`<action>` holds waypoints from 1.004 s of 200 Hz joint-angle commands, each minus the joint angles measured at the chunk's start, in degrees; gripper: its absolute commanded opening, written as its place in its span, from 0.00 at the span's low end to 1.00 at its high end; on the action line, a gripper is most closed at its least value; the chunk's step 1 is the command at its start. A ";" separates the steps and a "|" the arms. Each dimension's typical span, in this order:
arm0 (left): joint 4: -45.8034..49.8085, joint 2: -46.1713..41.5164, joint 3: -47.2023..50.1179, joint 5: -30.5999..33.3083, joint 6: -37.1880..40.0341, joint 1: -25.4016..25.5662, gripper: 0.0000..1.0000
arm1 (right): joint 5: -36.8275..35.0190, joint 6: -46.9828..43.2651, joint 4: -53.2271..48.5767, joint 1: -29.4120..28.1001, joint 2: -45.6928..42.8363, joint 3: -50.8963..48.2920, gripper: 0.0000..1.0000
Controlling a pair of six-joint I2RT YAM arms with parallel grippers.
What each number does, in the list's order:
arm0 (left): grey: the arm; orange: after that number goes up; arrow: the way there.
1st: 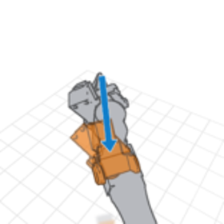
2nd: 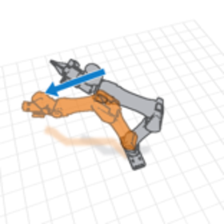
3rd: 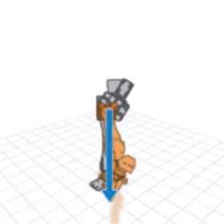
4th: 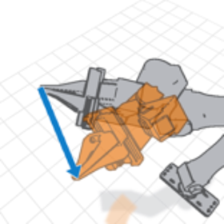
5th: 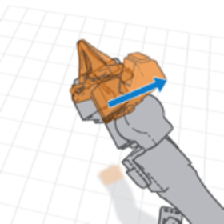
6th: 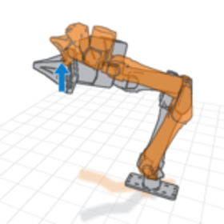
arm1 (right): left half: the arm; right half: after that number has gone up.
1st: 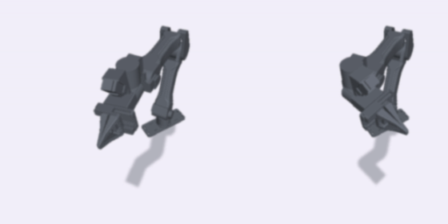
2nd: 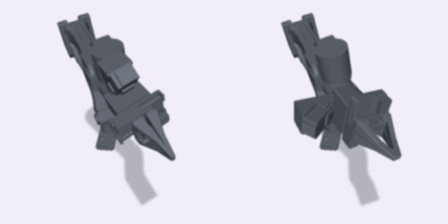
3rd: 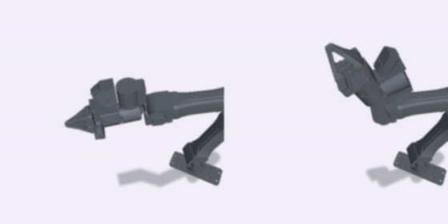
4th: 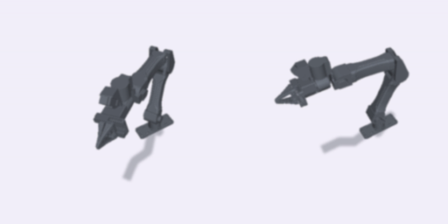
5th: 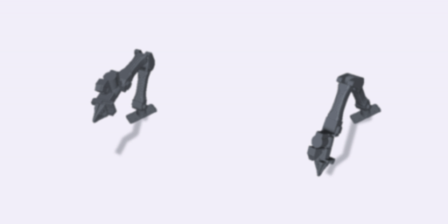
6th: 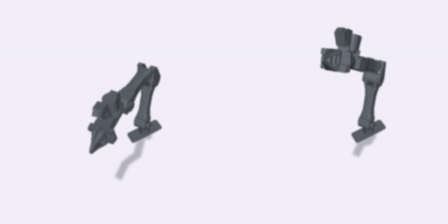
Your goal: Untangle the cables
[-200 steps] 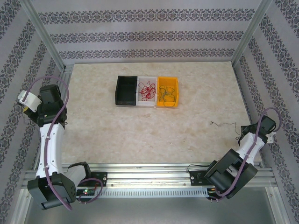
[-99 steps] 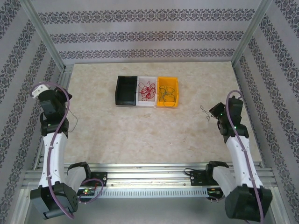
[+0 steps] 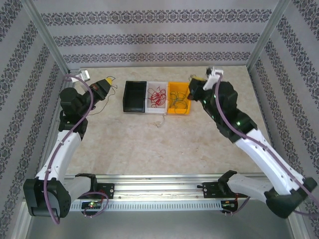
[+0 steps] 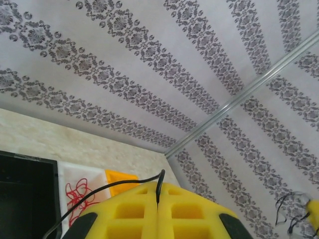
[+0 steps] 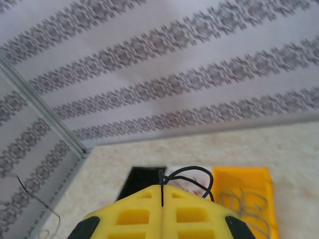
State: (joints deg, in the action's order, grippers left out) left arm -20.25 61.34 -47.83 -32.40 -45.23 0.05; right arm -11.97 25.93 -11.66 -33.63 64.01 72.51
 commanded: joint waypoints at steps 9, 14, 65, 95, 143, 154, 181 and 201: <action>12.77 -8.99 6.38 36.66 -0.32 3.85 0.00 | 10.40 -1.82 3.39 -0.17 11.74 11.51 0.00; 16.64 -10.65 7.92 42.75 -3.46 4.07 0.00 | 12.46 -1.21 3.70 -0.18 13.94 13.27 0.00; 46.11 -17.75 14.76 58.66 -22.70 5.56 0.00 | 21.43 -0.67 2.42 -0.51 33.35 29.21 0.00; 46.91 -17.62 18.87 53.47 -27.22 6.05 0.00 | 20.22 -3.40 -0.22 -0.70 40.39 35.45 0.00; 46.47 -17.70 20.59 53.85 -29.00 7.24 0.00 | 22.64 -2.72 -2.64 -0.76 51.11 44.20 0.00; 46.10 -17.83 20.55 53.94 -28.70 7.19 0.00 | 23.09 -2.14 -3.45 -0.99 54.14 46.22 0.00; 45.99 -17.66 20.33 53.96 -28.22 7.32 0.00 | 22.18 -1.86 -4.14 -1.68 59.14 48.66 0.00; 45.54 -17.35 20.50 53.46 -28.52 7.30 0.00 | 21.02 -1.87 -4.86 -2.12 62.56 50.74 0.00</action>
State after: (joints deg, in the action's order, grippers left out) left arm 24.23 44.12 -27.40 20.21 -72.23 6.76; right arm 9.34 23.79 -14.39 -34.68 122.48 119.66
